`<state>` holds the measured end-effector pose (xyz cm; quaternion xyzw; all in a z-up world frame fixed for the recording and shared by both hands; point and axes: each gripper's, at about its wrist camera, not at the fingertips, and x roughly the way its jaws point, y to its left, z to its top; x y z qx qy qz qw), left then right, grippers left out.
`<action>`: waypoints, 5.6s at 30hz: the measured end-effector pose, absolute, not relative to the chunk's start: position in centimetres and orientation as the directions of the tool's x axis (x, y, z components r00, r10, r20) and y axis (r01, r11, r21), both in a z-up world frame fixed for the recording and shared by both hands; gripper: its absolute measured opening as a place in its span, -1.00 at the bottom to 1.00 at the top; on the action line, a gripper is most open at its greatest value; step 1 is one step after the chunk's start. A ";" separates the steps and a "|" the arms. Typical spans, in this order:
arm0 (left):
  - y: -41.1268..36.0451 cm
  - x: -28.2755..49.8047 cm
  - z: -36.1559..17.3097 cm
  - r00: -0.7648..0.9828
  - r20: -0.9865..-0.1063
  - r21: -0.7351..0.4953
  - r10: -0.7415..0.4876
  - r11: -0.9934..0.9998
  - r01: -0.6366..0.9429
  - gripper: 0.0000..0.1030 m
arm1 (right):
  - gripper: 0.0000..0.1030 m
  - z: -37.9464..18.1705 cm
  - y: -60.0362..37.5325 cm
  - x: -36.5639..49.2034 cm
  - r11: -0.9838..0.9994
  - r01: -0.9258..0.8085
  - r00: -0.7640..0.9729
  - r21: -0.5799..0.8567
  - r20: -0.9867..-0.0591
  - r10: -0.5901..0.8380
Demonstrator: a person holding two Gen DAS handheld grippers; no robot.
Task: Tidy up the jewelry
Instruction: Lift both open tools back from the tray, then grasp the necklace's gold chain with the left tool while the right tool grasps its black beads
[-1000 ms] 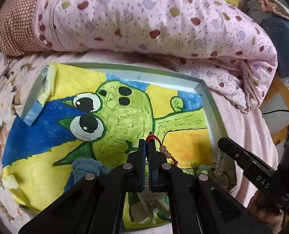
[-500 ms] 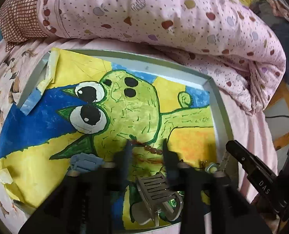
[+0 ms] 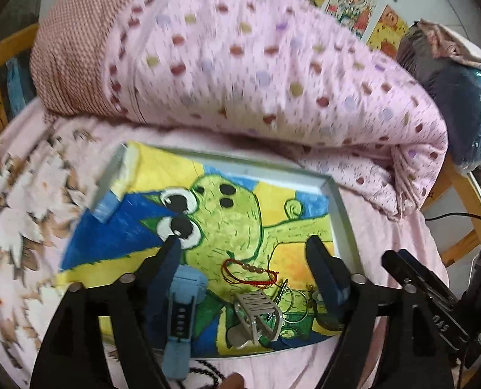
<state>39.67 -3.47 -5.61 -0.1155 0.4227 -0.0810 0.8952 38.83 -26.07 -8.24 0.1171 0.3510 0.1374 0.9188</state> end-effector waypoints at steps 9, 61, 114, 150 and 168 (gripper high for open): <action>-2.2 34.4 -0.6 0.750 -0.638 -0.202 -0.176 0.978 0.058 0.96 | 0.91 -2.9 -25.2 34.0 0.931 -0.215 0.787 0.294 -0.513 0.343; 1.6 10.5 -1.0 0.836 -0.545 -0.026 -0.062 0.998 0.057 0.97 | 1.00 -2.8 -22.5 13.7 0.973 -0.169 0.663 0.157 -0.713 0.230; -1.0 22.9 -15.2 0.359 -0.886 -0.182 -0.294 0.932 0.313 0.07 | -0.10 -16.4 -16.7 30.7 0.824 -0.532 0.246 0.192 -0.897 0.368; -1.8 25.7 -17.8 0.379 -0.893 -0.127 -0.243 0.943 0.306 -0.94 | -0.87 -17.7 -13.7 29.9 0.783 -0.621 0.328 -0.037 -0.920 0.216; -0.7 26.3 -17.0 0.353 -0.879 -0.237 -0.320 0.937 0.256 -0.86 | -0.88 -17.4 -15.0 31.0 0.841 -0.538 0.365 -0.049 -0.913 0.180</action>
